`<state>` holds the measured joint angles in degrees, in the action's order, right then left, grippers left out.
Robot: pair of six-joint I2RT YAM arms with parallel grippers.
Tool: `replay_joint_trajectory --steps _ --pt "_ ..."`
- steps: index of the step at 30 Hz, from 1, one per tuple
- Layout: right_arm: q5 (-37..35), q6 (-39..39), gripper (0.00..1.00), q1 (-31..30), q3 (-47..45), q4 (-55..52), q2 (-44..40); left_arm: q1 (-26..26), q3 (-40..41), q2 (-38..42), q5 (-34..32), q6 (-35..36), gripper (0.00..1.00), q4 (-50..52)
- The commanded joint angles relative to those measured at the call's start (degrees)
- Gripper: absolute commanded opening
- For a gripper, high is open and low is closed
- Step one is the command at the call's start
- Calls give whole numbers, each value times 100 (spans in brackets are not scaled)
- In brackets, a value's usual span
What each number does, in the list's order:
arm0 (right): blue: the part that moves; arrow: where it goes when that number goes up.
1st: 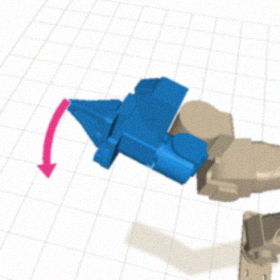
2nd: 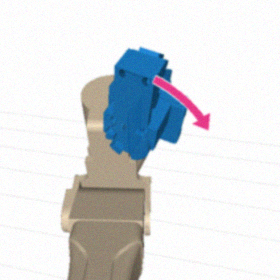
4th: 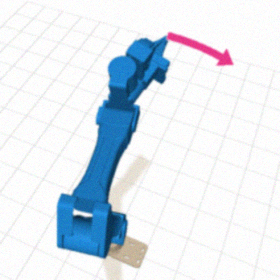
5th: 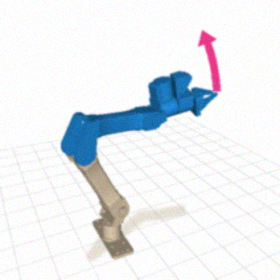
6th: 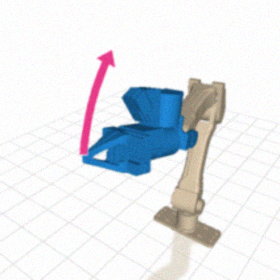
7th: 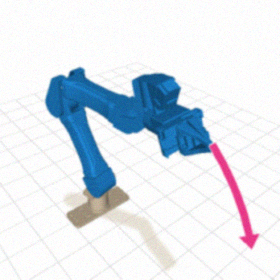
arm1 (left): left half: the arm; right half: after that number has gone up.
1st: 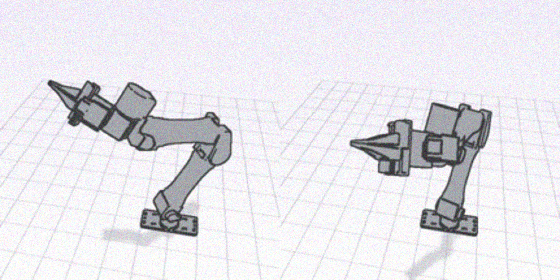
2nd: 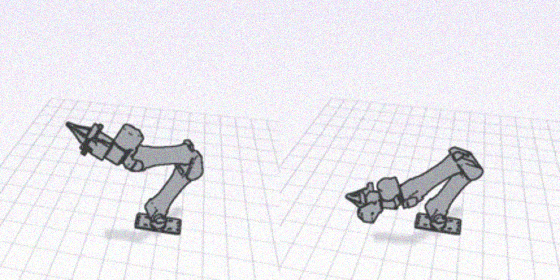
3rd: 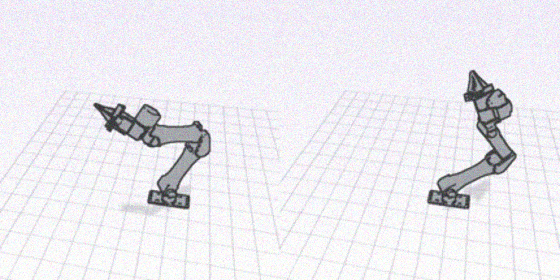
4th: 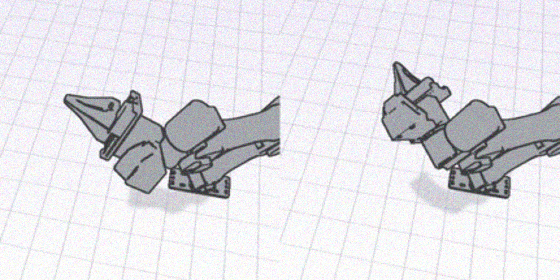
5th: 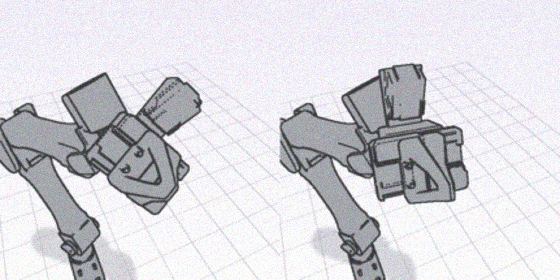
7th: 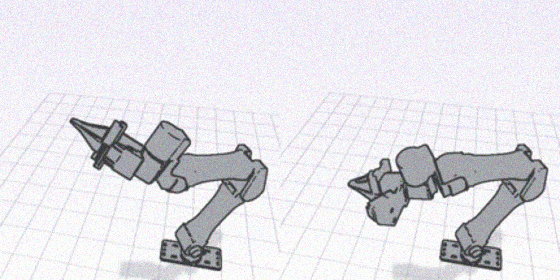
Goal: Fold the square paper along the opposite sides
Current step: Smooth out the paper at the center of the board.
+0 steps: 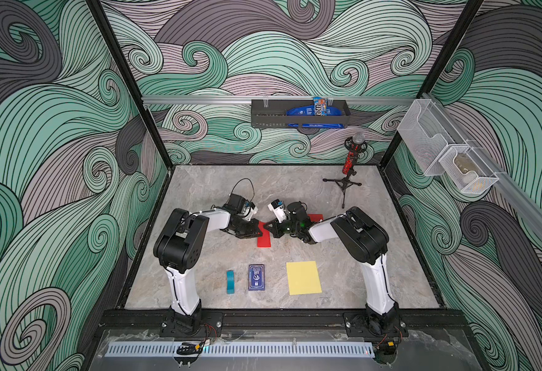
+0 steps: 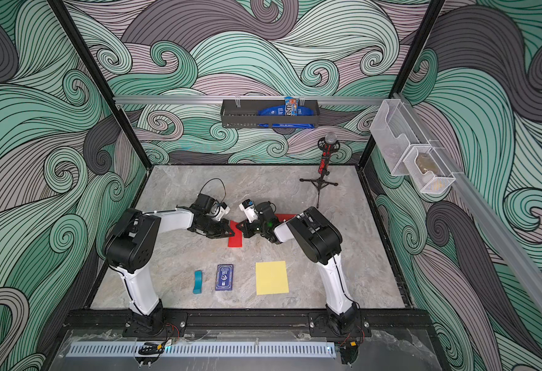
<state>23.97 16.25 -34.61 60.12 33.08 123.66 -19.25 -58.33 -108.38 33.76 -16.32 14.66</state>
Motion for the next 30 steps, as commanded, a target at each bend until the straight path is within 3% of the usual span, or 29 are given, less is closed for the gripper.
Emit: replay_joint_trajectory --steps 1,11,16,22,30 --pt "-347 93 5 123 -73 -168 115 -35 287 -171 -361 -10 0 578" --pt "-724 226 7 260 168 -602 235 -35 322 -101 -379 -8 0 573" --pt "-502 -53 11 324 139 -766 -143 -35 322 -62 -345 27 0 569" --pt "-320 -798 19 103 -1282 219 -1619 -154 339 -4 68 197 0 572" --pt "-767 -1653 18 -274 -2838 802 -3023 -340 14 -26 98 562 0 968"
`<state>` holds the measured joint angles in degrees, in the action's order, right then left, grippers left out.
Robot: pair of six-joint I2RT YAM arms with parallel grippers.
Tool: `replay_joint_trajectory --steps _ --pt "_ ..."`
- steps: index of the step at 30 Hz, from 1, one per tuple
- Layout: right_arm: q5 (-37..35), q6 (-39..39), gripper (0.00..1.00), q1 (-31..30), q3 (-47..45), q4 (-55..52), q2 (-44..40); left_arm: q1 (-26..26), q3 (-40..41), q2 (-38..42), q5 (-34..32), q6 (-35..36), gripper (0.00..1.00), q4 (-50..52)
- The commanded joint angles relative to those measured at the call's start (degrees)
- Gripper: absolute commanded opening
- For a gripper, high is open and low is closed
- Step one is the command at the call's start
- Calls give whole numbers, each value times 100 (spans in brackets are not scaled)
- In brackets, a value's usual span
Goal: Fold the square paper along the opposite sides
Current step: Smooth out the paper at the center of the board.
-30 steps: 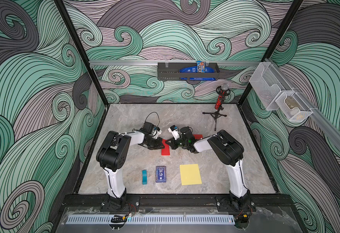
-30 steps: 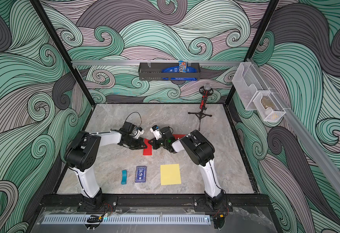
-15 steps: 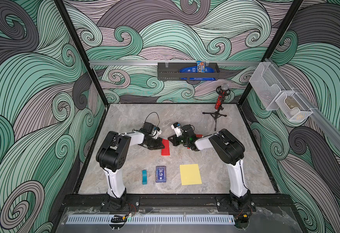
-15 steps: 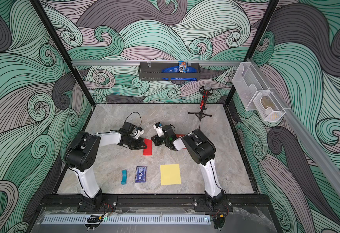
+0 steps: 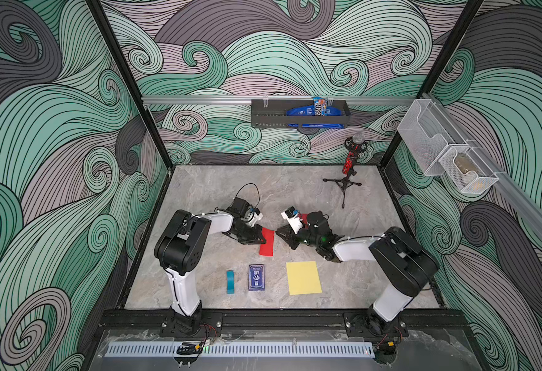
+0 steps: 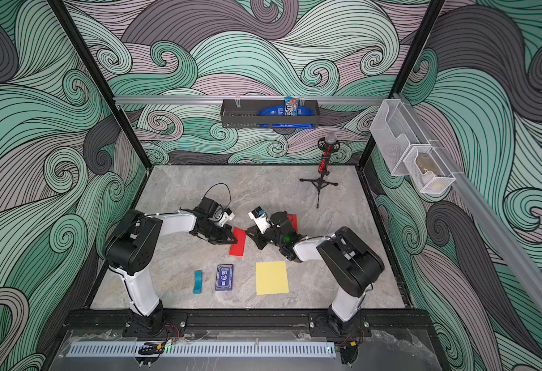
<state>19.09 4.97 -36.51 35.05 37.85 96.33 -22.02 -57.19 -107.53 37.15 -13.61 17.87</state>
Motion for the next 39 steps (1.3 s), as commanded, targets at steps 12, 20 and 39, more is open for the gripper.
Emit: replay_joint_trajectory --steps 12,20,39 --pt "-801 -918 11 -609 -199 781 241 -165 -455 -417 -439 675 0 915" --pt "-762 -832 11 -778 236 689 1022 -189 -435 -444 -557 667 0 921" --pt "-800 -576 10 -844 101 522 1450 -189 -459 -377 -665 596 18 885"
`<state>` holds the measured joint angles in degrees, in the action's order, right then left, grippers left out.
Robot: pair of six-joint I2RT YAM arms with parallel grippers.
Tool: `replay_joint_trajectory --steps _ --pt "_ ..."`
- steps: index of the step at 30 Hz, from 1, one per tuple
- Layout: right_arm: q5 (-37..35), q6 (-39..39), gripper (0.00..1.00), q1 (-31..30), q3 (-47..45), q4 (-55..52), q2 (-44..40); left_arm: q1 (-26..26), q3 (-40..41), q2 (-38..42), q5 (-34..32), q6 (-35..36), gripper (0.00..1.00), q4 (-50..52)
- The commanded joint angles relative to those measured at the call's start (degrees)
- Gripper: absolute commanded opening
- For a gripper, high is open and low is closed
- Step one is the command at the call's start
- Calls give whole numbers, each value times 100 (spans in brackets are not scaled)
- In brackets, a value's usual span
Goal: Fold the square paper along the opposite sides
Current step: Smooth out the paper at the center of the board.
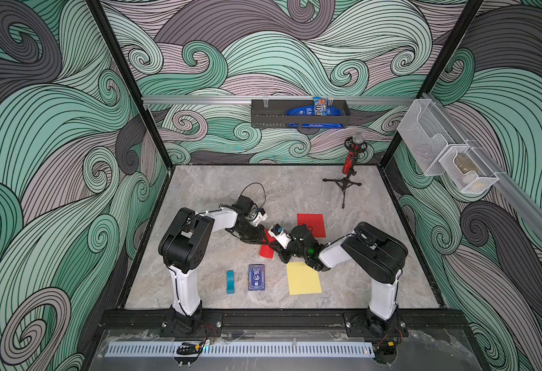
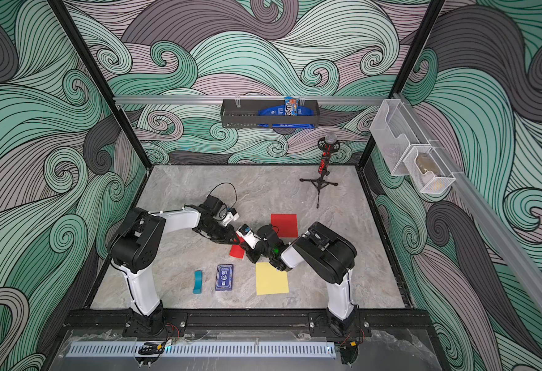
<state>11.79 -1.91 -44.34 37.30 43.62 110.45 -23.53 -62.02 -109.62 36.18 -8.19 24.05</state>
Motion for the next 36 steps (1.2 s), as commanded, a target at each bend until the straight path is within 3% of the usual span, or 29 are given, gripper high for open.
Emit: replay_joint_trajectory --steps 1,5,11,19,28,36 --pt "-67 121 9 -71 -148 -48 29 -38 23 -167 -576 58 18 266" --pt "-89 121 10 -93 -188 -61 -23 -38 19 -163 -573 45 16 257" --pt "-73 113 9 -90 -188 -90 -59 -35 7 -174 -632 19 0 253" --pt "-40 -29 9 -125 -16 -287 -561 -37 58 -172 -683 -34 0 223" --pt "-221 -331 9 -266 -96 -569 -121 -29 50 -179 -829 -138 0 170" --pt "-675 -609 8 -543 -370 -1144 -256 -17 93 -128 -1007 -201 0 147"
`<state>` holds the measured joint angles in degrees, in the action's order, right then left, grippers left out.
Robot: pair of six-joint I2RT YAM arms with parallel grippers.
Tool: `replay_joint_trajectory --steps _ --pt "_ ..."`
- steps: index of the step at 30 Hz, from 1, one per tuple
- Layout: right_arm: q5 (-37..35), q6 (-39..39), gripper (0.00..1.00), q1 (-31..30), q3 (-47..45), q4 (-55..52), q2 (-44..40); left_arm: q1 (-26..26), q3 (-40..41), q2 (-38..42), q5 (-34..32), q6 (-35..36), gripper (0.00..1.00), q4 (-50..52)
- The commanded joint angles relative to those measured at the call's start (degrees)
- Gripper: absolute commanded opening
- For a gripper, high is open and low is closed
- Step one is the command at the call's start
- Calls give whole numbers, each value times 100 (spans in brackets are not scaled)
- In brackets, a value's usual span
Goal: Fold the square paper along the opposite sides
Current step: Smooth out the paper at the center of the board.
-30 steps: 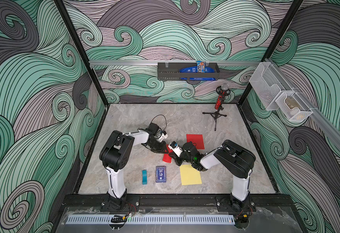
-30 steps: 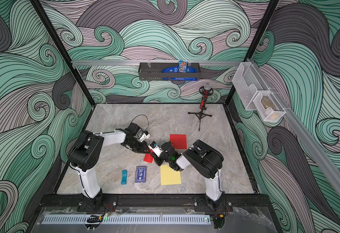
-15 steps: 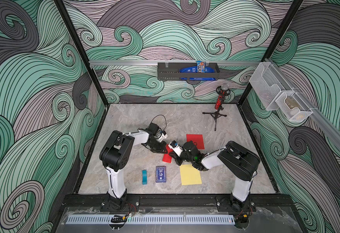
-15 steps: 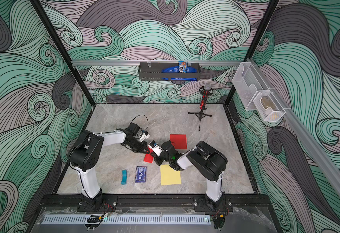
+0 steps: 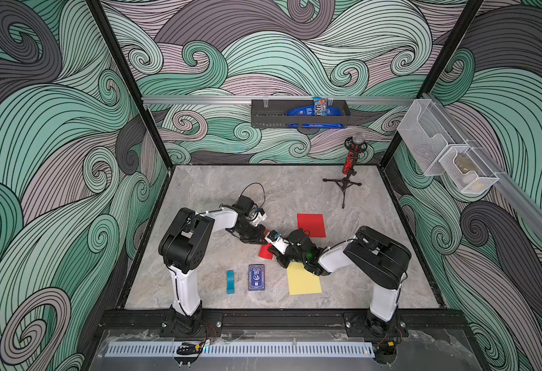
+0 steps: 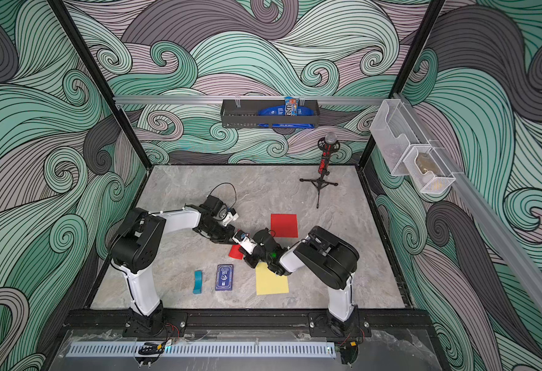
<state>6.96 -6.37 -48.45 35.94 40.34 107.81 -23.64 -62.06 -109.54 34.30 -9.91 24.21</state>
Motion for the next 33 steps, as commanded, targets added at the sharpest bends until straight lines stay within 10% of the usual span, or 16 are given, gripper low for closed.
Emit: replay_joint_trajectory --steps 1,33 --pt "-208 -158 8 -163 -273 -870 -10 -1 111 -129 -835 -37 0 128" --pt "-96 218 9 -557 -580 -1366 -1028 16 107 -83 -873 -81 0 112"
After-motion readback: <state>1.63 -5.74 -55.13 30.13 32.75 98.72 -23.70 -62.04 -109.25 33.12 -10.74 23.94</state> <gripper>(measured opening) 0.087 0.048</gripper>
